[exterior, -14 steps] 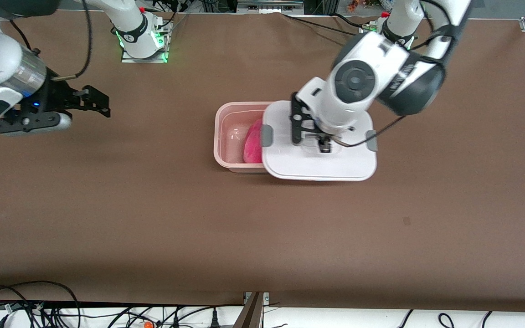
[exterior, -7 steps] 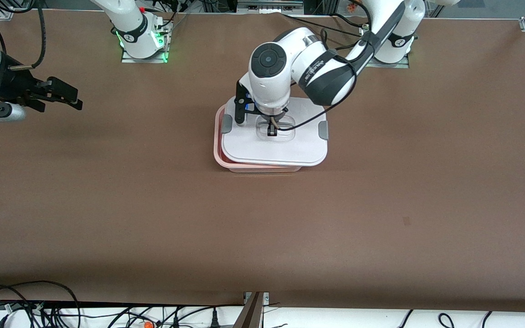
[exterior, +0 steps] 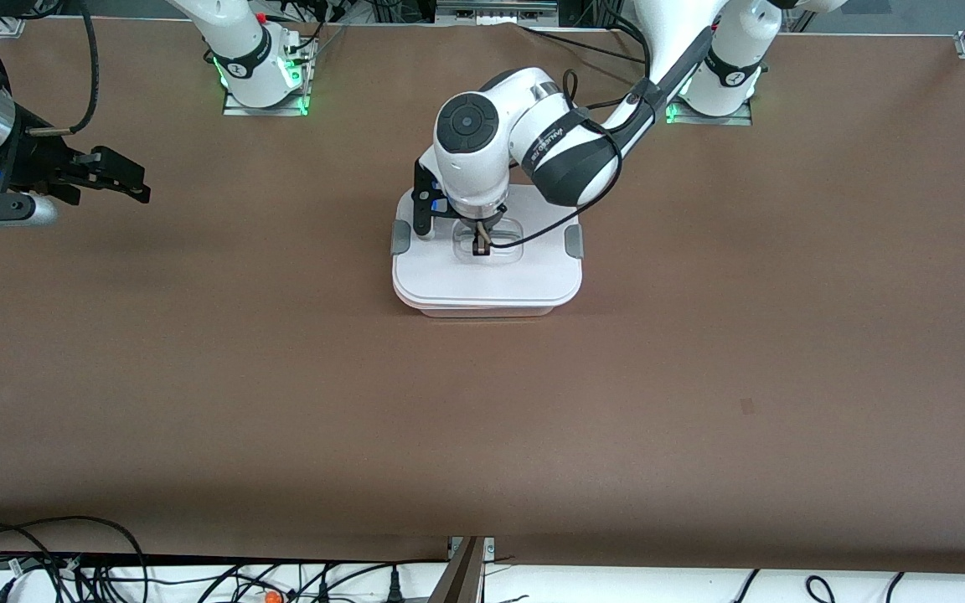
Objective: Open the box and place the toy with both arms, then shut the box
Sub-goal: 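Press the lid down onto the box with the left gripper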
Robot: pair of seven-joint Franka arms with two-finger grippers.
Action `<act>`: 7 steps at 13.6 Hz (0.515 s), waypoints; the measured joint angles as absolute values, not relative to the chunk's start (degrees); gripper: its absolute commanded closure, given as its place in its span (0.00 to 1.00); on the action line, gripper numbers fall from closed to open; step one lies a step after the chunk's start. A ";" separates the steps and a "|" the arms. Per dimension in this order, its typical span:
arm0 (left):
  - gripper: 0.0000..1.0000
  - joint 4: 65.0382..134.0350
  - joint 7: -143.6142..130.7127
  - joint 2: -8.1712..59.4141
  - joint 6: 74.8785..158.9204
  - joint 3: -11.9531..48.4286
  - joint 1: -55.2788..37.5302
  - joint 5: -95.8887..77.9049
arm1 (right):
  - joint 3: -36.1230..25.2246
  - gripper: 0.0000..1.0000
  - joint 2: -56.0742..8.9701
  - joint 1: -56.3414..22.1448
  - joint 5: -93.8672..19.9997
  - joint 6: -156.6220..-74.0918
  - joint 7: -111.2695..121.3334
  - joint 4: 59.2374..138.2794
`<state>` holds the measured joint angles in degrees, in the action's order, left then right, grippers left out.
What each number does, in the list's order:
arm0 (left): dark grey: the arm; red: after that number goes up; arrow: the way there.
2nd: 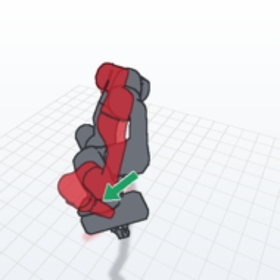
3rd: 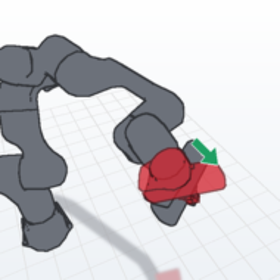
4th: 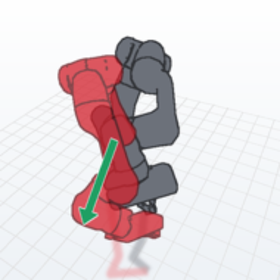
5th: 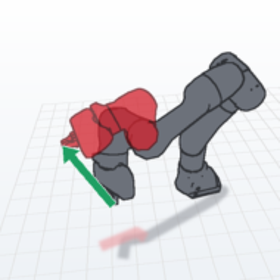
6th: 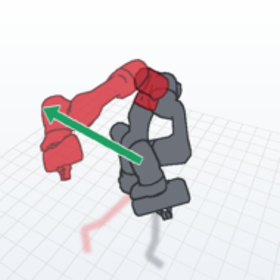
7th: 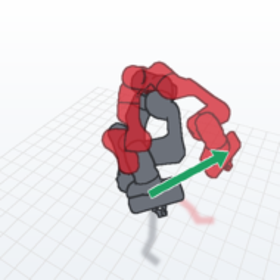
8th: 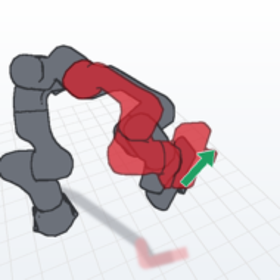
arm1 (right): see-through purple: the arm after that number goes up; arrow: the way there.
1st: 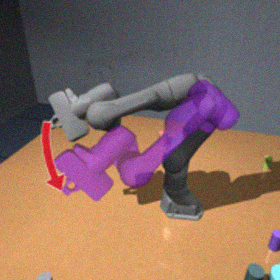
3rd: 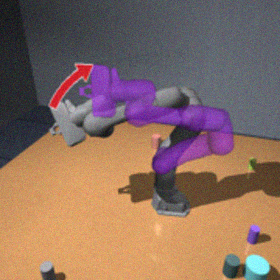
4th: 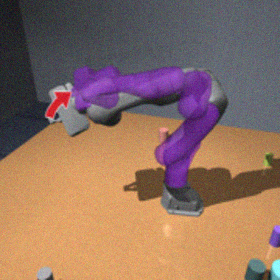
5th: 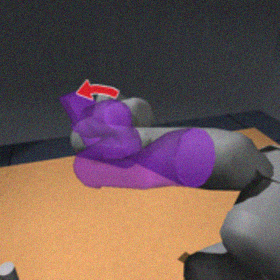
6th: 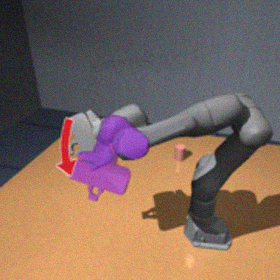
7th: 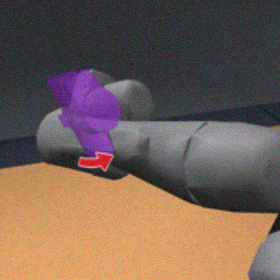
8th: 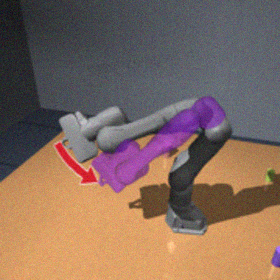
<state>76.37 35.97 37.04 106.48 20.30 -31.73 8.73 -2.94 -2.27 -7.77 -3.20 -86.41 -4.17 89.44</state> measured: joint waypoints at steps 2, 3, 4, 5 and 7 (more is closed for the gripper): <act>1.00 76.19 35.53 37.26 106.48 20.25 -31.73 8.73 | -2.94 0.00 -2.27 -7.77 -3.13 -86.42 -4.17 89.46; 1.00 76.13 35.38 37.42 106.48 20.24 -31.73 8.73 | -2.94 0.00 -2.27 -7.77 -3.12 -86.46 -4.18 89.49; 1.00 76.09 35.26 37.56 106.48 20.22 -31.74 8.73 | -2.94 0.00 -2.27 -7.77 -3.12 -86.62 -4.17 89.50; 1.00 76.07 35.10 37.73 106.48 20.18 -31.74 8.73 | -2.94 0.00 -2.27 -7.77 -3.12 -86.80 -4.17 89.51; 1.00 75.89 34.37 38.16 106.48 20.16 -31.76 8.73 | -2.93 0.00 -2.27 -7.77 -3.12 -86.88 -4.17 89.53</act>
